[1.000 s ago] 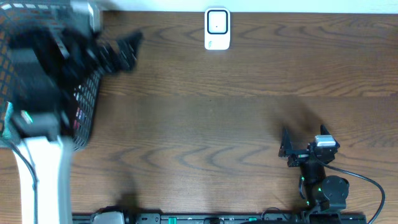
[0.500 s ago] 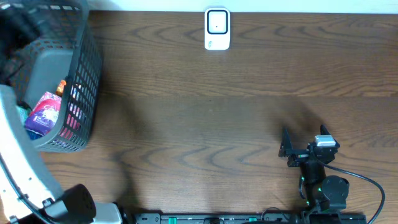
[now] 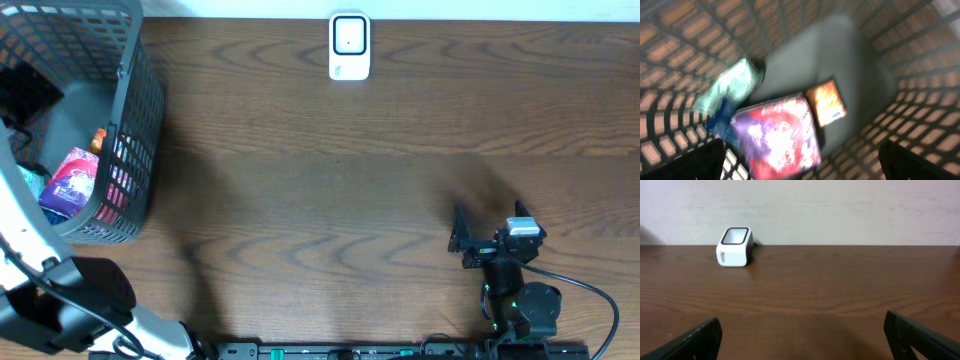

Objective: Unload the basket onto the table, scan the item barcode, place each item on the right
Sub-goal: 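Reach the left gripper into the basket toward the purple floral pack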

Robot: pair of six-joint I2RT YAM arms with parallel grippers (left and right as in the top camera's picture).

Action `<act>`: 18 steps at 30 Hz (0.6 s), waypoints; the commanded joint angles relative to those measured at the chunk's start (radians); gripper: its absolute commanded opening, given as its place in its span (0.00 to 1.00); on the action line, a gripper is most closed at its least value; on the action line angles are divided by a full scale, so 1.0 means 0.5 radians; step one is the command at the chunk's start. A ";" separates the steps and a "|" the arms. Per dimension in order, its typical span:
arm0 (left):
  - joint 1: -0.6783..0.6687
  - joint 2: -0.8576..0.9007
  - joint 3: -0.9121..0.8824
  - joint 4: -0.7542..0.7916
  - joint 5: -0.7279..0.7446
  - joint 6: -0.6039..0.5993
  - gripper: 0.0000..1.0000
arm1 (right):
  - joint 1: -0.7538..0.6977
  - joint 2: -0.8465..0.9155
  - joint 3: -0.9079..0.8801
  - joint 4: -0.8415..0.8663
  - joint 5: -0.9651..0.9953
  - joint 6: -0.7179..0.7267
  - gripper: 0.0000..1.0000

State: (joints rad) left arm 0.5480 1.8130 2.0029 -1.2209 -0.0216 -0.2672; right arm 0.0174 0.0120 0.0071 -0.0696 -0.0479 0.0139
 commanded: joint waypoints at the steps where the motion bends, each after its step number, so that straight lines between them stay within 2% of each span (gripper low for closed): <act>1: -0.002 0.156 0.020 -0.098 -0.139 -0.175 0.98 | -0.018 -0.011 -0.004 -0.005 0.011 -0.015 0.99; 10: -0.003 0.504 0.019 -0.309 -0.132 -0.129 0.98 | -0.018 -0.011 -0.004 -0.005 0.011 -0.015 0.99; 18: -0.003 0.747 0.019 -0.318 -0.140 -0.036 0.99 | -0.018 -0.011 -0.004 -0.005 0.011 -0.015 0.99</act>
State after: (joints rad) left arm 0.5480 2.1521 2.0033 -1.3754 -0.0708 -0.3141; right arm 0.0174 0.0120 0.0071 -0.0696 -0.0479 0.0139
